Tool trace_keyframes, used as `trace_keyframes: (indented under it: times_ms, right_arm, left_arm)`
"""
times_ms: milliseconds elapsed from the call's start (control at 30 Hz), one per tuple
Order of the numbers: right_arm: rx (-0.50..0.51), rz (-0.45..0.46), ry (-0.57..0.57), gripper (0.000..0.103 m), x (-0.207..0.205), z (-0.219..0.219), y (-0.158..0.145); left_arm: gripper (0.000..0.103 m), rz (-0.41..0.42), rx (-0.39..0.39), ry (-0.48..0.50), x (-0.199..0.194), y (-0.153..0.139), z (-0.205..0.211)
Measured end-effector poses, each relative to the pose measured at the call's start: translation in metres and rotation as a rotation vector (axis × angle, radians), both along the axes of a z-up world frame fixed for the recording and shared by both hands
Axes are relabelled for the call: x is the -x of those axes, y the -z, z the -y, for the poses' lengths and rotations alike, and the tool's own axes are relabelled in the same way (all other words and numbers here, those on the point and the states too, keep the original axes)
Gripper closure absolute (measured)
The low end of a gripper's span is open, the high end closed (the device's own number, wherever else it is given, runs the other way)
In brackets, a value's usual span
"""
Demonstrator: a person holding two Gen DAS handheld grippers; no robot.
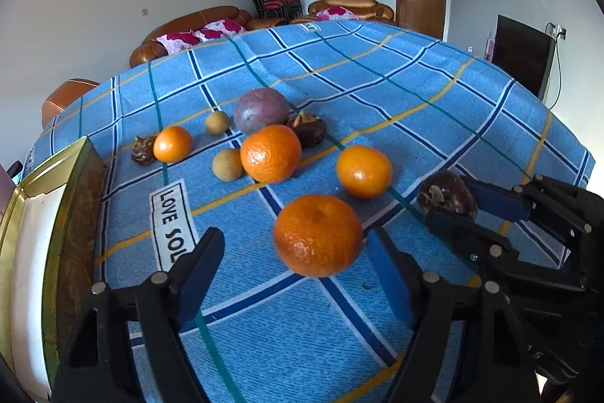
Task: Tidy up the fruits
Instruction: 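Grasp the dark brown mangosteen with the right tool while the left tool approaches a mandarin, then close the left tool on the mandarin and lift it while the right tool holds the mangosteen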
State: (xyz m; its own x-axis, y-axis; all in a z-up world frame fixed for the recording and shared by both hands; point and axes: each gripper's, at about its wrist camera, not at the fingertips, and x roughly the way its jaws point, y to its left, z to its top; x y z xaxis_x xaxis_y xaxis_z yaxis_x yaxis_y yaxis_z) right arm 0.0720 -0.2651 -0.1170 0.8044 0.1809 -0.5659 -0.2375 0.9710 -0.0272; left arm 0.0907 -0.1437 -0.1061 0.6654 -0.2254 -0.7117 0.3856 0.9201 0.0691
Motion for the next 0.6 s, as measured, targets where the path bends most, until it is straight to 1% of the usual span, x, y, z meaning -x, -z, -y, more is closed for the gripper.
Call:
trace_keyframes:
  times_ms: [33, 67, 100, 133, 200, 267, 433, 600]
  right_arm:
    - [-0.003, 0.000, -0.001, 0.072, 0.000, 0.001, 0.001]
    - [-0.003, 0.000, -0.002, 0.072, 0.000, 0.001, 0.002]
    - [-0.009, 0.002, -0.004, 0.072, 0.000, 0.001, 0.002]
    - [-0.013, 0.005, -0.005, 0.072, 0.001, 0.002, 0.002]
    - [-0.019, 0.011, -0.007, 0.072, 0.002, 0.003, 0.001]
    - [-0.022, 0.017, -0.007, 0.072, 0.004, 0.004, 0.001]
    - [-0.021, 0.032, -0.007, 0.072, 0.006, 0.005, 0.000]
    - [-0.014, 0.059, -0.013, 0.072, 0.010, 0.002, -0.005]
  left_arm:
    - [0.026, -0.020, -0.002, 0.002, -0.002, 0.003, 0.001]
    - [0.034, -0.038, 0.000, 0.007, -0.004, 0.005, 0.002]
    - [0.043, -0.049, 0.013, 0.016, -0.005, 0.006, 0.001]
    - [0.048, -0.057, 0.020, 0.023, -0.005, 0.007, 0.001]
    - [0.053, -0.057, 0.014, 0.028, -0.005, 0.008, 0.003]
    - [0.053, -0.049, 0.006, 0.030, -0.003, 0.008, 0.005]
    - [0.054, -0.036, 0.028, 0.021, -0.002, 0.005, -0.001]
    - [0.057, 0.017, 0.030, 0.005, 0.005, -0.001, -0.005]
